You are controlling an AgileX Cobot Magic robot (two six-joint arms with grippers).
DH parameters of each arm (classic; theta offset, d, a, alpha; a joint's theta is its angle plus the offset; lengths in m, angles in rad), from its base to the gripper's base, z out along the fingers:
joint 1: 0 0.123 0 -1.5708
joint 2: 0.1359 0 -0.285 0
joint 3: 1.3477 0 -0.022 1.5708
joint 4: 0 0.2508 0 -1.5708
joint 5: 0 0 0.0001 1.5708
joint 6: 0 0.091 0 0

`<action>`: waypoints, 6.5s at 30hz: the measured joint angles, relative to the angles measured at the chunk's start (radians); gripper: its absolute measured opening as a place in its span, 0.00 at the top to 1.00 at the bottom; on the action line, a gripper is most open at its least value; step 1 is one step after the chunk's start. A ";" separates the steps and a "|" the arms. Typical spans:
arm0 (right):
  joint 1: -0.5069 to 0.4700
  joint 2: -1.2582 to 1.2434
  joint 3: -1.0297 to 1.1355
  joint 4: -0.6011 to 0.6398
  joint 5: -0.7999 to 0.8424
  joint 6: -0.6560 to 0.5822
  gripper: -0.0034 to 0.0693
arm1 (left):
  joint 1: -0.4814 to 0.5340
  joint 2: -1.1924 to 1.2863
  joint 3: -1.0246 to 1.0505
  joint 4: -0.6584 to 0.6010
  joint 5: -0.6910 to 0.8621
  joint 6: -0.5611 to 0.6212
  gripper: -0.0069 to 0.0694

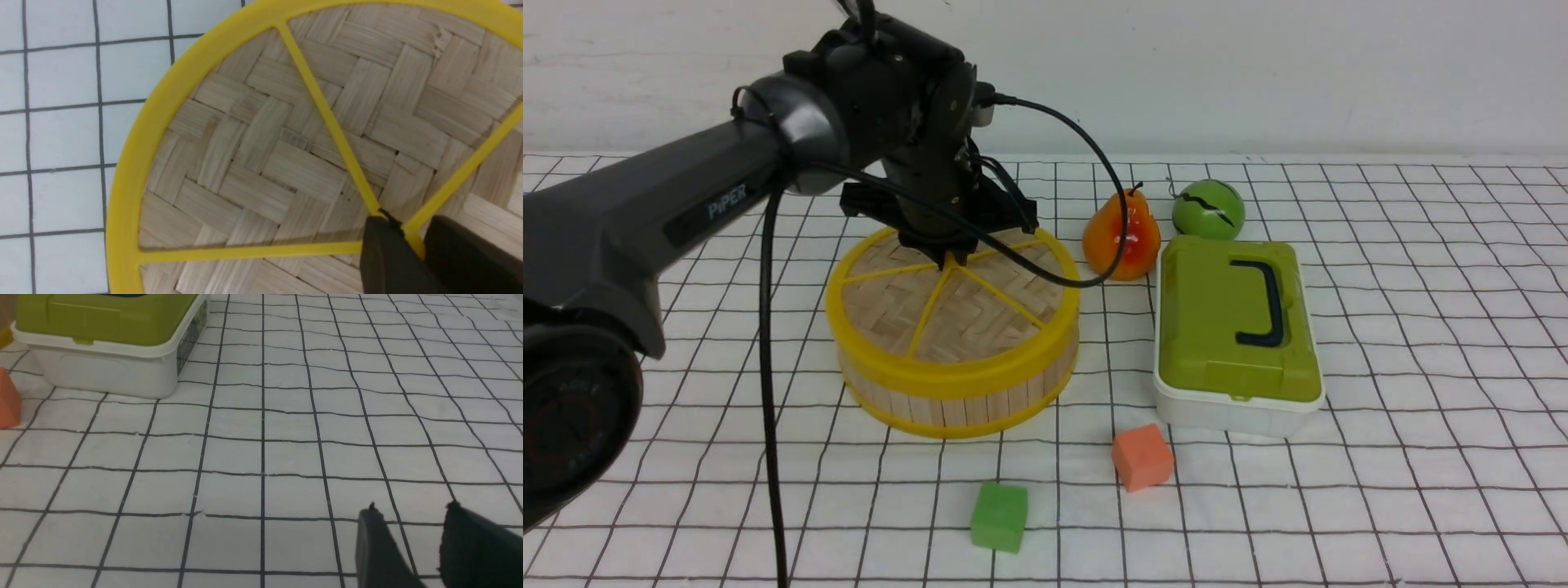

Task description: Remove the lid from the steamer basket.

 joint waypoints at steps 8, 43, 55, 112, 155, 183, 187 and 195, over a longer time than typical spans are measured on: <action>0.000 0.000 0.000 0.000 0.000 0.000 0.62 | 0.002 -0.154 -0.062 0.060 0.019 0.021 0.78; 0.000 0.000 0.000 0.000 0.000 0.000 0.62 | 0.468 -0.107 0.432 0.117 -0.272 -0.160 0.74; 0.000 0.000 0.000 0.000 0.000 0.000 0.62 | 0.468 -0.433 0.435 0.015 -0.231 -0.066 0.61; 0.000 0.000 0.000 0.000 0.000 0.000 0.62 | 0.055 -1.998 1.827 -1.459 -1.253 1.535 0.93; 0.000 0.000 0.000 0.000 0.000 0.000 0.62 | 0.347 -2.144 1.996 -0.208 -0.588 0.255 0.92; 0.000 0.000 0.000 0.000 0.000 0.000 0.62 | 0.347 -2.144 1.996 -0.209 -0.588 0.255 0.90; 0.000 0.000 0.000 0.000 0.000 0.000 0.62 | 0.347 -2.144 1.996 -0.209 -0.588 0.255 0.90; 0.000 0.000 0.000 0.000 0.000 0.000 0.62 | 0.347 -2.144 1.996 -0.209 -0.588 0.255 0.90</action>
